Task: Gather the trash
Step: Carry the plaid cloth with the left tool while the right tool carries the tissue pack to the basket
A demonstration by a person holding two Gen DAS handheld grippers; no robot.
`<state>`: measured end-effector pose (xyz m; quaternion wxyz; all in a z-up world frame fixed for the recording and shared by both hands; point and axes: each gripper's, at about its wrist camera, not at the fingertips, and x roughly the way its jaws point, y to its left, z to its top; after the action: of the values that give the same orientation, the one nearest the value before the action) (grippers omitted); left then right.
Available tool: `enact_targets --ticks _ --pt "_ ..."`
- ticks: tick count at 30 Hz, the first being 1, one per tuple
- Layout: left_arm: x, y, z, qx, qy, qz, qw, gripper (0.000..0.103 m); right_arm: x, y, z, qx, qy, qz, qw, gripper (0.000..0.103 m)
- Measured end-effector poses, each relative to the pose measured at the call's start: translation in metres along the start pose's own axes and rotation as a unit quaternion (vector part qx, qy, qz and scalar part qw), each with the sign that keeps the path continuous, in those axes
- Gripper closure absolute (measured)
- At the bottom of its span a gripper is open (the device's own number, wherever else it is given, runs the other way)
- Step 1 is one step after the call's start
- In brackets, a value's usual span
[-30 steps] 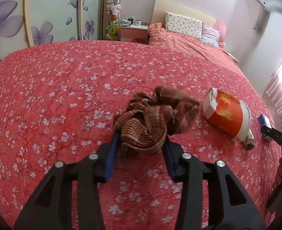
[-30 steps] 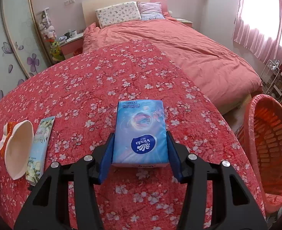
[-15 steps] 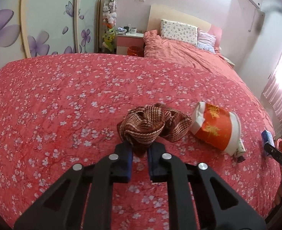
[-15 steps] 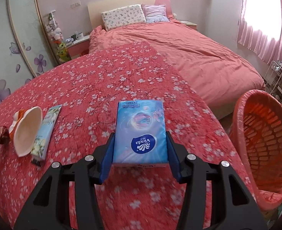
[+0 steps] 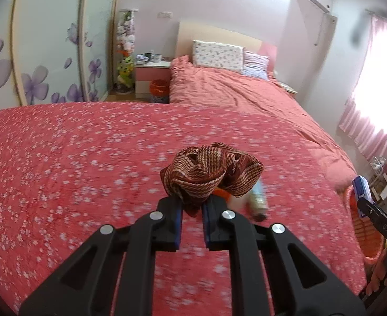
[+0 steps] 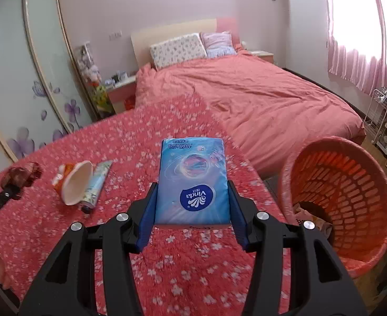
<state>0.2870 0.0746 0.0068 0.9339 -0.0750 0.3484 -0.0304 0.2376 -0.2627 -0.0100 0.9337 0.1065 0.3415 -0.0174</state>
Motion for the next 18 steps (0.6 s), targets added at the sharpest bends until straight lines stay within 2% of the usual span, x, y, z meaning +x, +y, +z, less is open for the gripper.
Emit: enact_targets --ticks 5,10,18 --pt "-0.012 -0.037 -0.001 0.016 -0.001 -0.031 0.9994 0.090 -0.033 -0.016 0.001 0.014 -0.033 0.003 0.999 0.052" --pt "-0.023 -0.079 -0.001 0.039 -0.003 -0.066 0.9970 0.090 -0.060 -0.033 -0.001 0.019 -0.067 -0.012 0.998 0.052" --pt "-0.034 -0.151 -0.008 0.078 -0.001 -0.127 0.9889 0.090 -0.089 -0.066 -0.004 0.023 -0.112 -0.045 0.992 0.052"
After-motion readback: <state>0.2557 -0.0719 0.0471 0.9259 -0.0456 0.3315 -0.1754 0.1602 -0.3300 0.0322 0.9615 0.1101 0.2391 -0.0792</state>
